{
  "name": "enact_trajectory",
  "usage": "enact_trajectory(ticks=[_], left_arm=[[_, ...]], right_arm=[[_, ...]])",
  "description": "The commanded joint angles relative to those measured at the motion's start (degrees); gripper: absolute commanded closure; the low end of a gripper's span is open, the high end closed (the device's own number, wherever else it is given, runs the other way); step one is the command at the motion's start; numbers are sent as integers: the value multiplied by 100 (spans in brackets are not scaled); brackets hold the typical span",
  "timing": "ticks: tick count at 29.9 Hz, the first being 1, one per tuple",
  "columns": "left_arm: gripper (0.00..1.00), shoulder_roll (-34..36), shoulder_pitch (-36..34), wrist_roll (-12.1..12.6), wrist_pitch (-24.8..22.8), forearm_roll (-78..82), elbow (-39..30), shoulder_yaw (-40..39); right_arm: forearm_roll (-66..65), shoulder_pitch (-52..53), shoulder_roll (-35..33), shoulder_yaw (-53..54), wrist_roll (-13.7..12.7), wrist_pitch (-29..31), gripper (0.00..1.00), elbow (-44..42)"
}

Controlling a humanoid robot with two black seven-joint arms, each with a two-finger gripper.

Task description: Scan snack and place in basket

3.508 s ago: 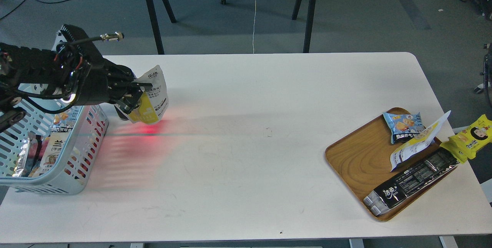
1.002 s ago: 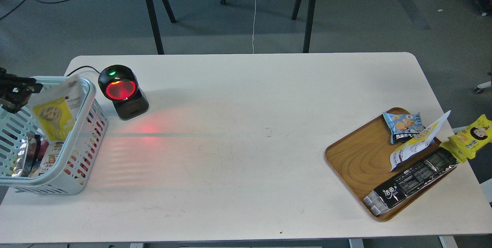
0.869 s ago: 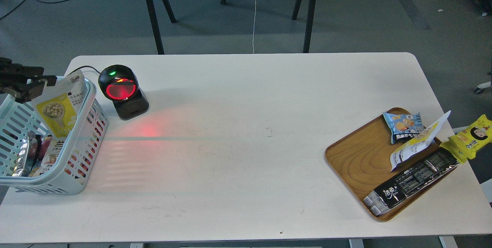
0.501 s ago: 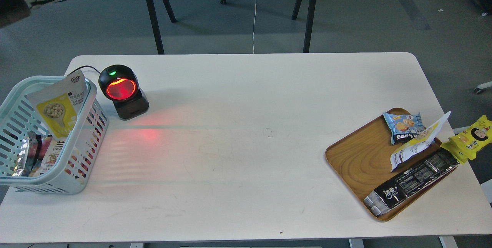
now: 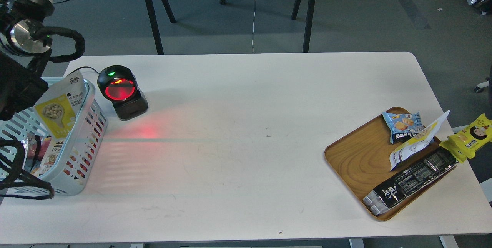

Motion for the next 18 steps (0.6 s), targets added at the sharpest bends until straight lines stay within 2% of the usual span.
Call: enact_trajectory(ticks=[1,6,12,18], left_arm=[[1,-310,139,-1,-1,-749,261,1],[1,-398,271,-1,-1,-1181,270,1],[1,-627,517,-71,-1,-1173,244,1],[1,-575,544,-36,-1,-1173,244,27]], right_arm=[[360,-230,163,374,-313,0,1,0],[369,-257,523,525,-453,0,1,-35],[343,-187,1209,937,-497,0,1,-667],[317,-81,1157,912,-532,0,1,-624]])
